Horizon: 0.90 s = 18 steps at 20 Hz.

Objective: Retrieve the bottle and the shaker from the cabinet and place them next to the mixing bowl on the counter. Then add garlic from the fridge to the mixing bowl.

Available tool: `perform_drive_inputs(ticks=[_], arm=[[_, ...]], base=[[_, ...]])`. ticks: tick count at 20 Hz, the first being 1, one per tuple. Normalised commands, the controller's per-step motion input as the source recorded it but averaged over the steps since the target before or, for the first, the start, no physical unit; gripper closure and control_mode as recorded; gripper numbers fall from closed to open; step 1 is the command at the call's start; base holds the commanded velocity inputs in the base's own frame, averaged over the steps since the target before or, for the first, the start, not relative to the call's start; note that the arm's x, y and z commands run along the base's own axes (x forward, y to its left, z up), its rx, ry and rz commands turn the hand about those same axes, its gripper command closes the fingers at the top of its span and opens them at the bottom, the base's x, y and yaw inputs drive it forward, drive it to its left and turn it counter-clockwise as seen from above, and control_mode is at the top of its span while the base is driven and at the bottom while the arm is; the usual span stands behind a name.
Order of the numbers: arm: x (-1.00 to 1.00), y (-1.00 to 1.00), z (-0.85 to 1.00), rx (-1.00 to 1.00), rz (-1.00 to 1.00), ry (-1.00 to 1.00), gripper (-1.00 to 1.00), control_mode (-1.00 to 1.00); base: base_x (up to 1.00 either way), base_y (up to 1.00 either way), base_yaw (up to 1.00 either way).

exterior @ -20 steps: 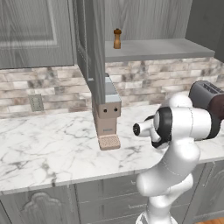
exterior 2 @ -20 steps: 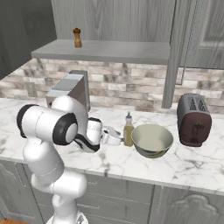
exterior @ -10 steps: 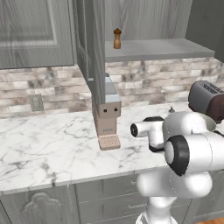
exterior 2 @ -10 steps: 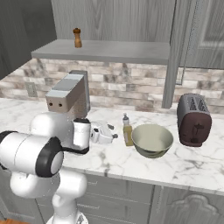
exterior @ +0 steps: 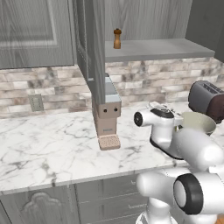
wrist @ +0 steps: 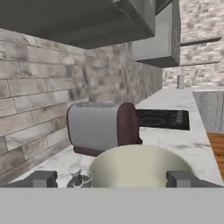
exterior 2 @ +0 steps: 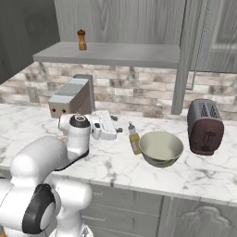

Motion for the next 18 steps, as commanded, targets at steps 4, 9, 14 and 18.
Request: perform_drive_inputs(ticks=[4,9,14,18], arm=[[-0.22,0.19,0.97,0.04,0.01,-0.02,-1.00,-1.00],[-0.17,0.06,0.93,0.16,0.10,0.13,-1.00,-1.00],[-0.01,0.00,0.64,0.30,0.16,0.32,-1.00,-1.00],[-0.16,0.00,0.36,0.22,0.22,0.21,-1.00,-1.00]], base=[[0.00,0.00,0.00],[0.00,0.00,0.00],[0.00,0.00,0.00],[0.00,0.00,0.00]])
